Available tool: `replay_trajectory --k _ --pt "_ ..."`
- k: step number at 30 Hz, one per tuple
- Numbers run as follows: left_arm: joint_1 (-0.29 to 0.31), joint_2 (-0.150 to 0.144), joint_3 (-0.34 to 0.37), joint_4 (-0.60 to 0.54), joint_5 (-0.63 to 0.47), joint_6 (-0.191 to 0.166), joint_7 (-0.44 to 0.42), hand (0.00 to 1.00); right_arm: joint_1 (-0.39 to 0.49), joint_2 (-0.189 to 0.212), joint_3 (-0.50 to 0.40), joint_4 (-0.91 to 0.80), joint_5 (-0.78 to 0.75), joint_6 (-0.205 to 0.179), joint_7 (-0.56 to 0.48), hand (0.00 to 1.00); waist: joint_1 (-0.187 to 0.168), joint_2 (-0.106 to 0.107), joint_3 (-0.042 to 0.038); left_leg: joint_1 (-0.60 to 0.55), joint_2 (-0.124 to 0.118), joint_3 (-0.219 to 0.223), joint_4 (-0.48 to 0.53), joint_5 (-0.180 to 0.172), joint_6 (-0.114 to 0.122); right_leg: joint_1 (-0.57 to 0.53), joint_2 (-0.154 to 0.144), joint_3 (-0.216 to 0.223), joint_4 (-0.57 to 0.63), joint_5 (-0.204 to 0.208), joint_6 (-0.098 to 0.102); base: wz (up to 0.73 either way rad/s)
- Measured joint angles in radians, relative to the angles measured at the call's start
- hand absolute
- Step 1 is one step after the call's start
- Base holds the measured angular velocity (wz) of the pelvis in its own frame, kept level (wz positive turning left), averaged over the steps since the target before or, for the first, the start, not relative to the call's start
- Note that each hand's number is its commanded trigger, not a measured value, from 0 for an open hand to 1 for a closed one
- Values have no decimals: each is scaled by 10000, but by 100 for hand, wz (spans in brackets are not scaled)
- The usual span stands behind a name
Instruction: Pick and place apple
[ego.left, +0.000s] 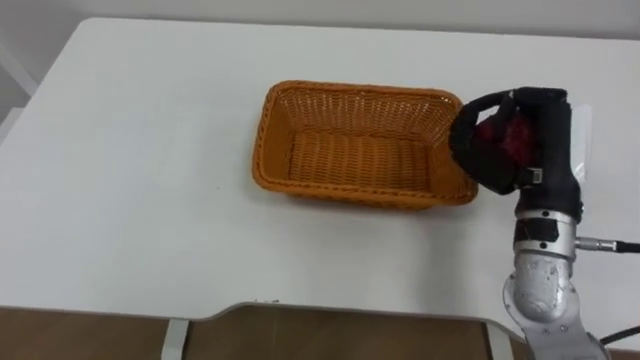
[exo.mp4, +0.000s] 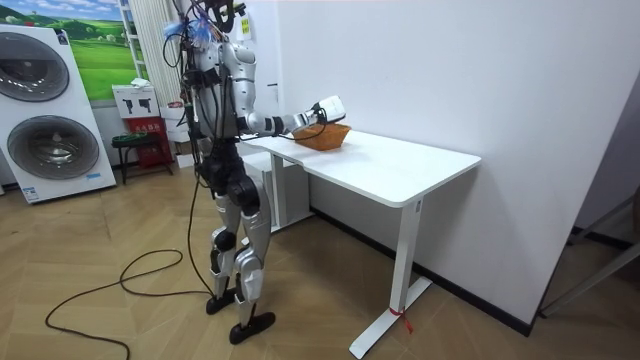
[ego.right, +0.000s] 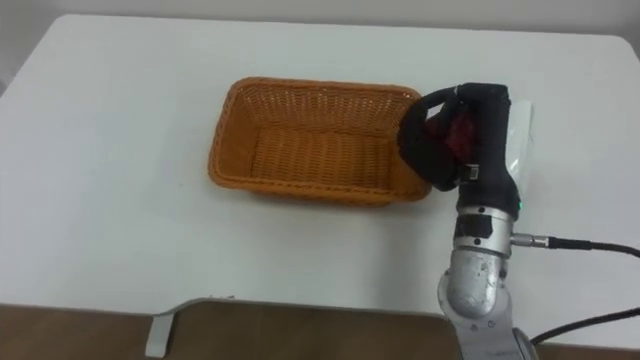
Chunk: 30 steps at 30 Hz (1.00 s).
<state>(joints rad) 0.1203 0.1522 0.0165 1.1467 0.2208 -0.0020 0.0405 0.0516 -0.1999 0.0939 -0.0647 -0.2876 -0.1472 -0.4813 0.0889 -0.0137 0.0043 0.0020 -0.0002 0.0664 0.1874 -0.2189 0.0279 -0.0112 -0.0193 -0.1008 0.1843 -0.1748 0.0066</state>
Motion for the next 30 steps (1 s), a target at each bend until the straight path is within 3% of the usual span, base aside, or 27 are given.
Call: replay_trajectory --k 3,5,6,30 --pt "-40 50 6 171 -144 -8 38 0 -491 -79 90 0 -33 80 164 100 19 -49 12 28 4 -120 -11 7 -11 64 0 -121 -5 0 0 7" --pt "-38 52 0 179 -251 -8 107 0 -733 -95 94 0 -286 152 260 24 20 -95 23 35 6 -155 -8 13 -20 103 0 -202 -15 0 0 14" --pt "-39 55 -3 208 -405 -7 139 0 -854 -97 128 -1 -414 166 309 0 26 -118 20 32 10 -185 -7 14 -22 120 -1 -281 -20 0 0 10" --pt "-150 87 -298 194 -1101 35 138 0 -1110 -252 442 1 -790 394 996 0 15 -76 7 89 6 -362 -10 20 -32 291 5 -377 -173 3 -3 1"
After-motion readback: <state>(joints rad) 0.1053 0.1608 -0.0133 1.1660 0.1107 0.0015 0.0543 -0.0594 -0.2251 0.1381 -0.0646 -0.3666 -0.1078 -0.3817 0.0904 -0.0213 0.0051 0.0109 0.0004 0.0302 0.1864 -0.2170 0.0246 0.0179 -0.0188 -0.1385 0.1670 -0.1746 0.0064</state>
